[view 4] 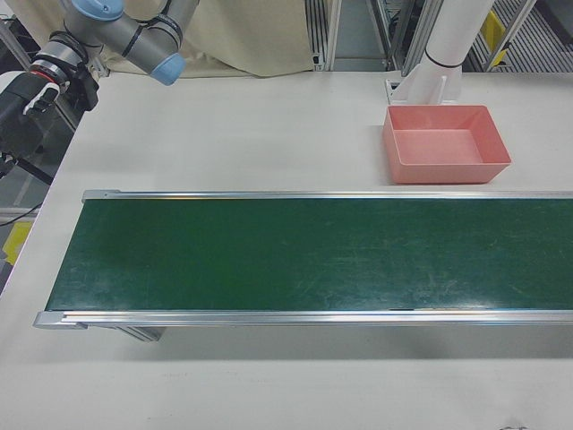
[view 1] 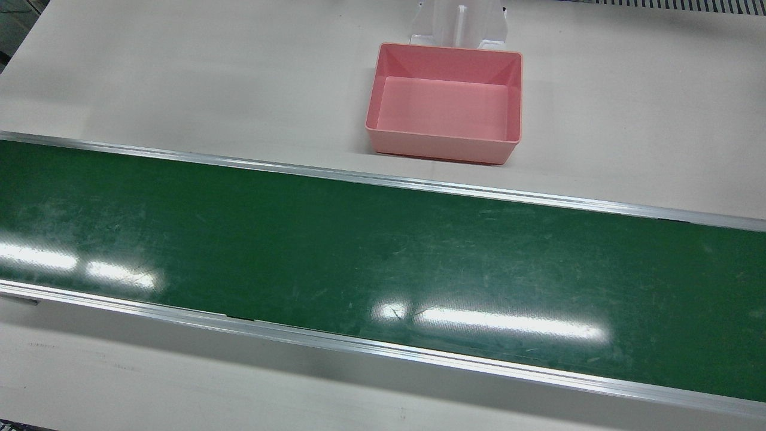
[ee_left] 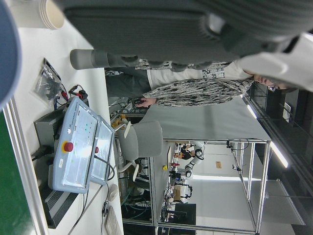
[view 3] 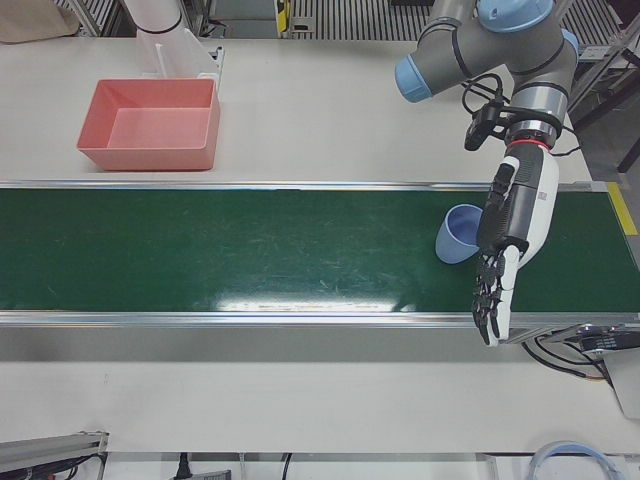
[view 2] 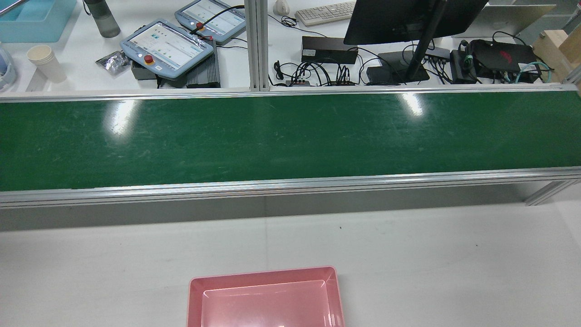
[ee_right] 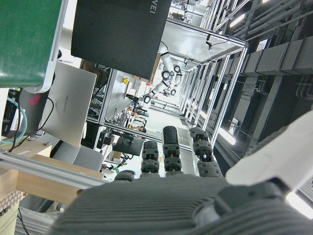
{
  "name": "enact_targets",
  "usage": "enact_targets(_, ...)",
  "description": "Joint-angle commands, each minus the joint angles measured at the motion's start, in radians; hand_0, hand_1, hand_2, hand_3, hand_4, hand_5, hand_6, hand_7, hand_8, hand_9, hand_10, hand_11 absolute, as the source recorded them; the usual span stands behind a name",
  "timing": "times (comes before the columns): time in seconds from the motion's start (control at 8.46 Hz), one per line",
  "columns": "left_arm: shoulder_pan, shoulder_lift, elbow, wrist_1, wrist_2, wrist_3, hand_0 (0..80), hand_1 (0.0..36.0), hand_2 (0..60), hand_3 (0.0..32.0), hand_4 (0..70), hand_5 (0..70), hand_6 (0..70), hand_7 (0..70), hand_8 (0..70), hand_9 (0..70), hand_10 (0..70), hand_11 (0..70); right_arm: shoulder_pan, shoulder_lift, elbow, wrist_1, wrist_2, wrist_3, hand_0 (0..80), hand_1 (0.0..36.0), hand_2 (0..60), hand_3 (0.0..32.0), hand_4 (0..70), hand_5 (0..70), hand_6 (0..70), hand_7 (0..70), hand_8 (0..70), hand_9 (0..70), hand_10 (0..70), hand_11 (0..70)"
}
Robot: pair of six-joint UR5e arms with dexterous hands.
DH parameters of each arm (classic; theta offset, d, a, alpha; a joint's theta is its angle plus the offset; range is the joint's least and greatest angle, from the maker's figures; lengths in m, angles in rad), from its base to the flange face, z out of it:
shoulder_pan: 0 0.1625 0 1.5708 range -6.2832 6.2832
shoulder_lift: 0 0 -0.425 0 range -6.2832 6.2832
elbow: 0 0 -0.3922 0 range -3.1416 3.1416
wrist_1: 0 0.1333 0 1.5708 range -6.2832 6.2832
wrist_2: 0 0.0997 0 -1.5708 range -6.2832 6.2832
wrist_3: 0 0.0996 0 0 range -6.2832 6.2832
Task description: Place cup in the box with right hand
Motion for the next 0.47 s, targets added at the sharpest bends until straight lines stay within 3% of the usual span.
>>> enact_targets(0.0,0.000,0.000,-0.001,0.000,0.000,0.000,0.0,0.0,0.0,0.0,0.0,0.0,0.0,0.0,0.0,0.0,0.0,0.0,-0.004,0.030,-0.008,0.002,0.001,-0.005,24.5,1.9,0.0,0.0,4.4,0.9,7.6,34.4,7.4,16.5,0.0,0.0)
enact_targets(0.24,0.000,0.000,-0.001,0.000,0.000,0.000,0.0,0.0,0.0,0.0,0.0,0.0,0.0,0.0,0.0,0.0,0.0,0.0,-0.045,0.106,0.008,-0.016,0.006,-0.061,27.5,2.5,0.1,0.0,7.1,0.8,7.7,35.9,7.4,16.7,0.0,0.0)
enact_targets(0.35,0.000,0.000,-0.001,0.000,0.000,0.000,0.0,0.0,0.0,0.0,0.0,0.0,0.0,0.0,0.0,0.0,0.0,0.0,-0.111,0.164,0.026,-0.093,0.068,-0.068,30.2,3.1,0.7,0.0,8.7,0.9,7.9,36.5,7.5,16.9,0.0,0.0)
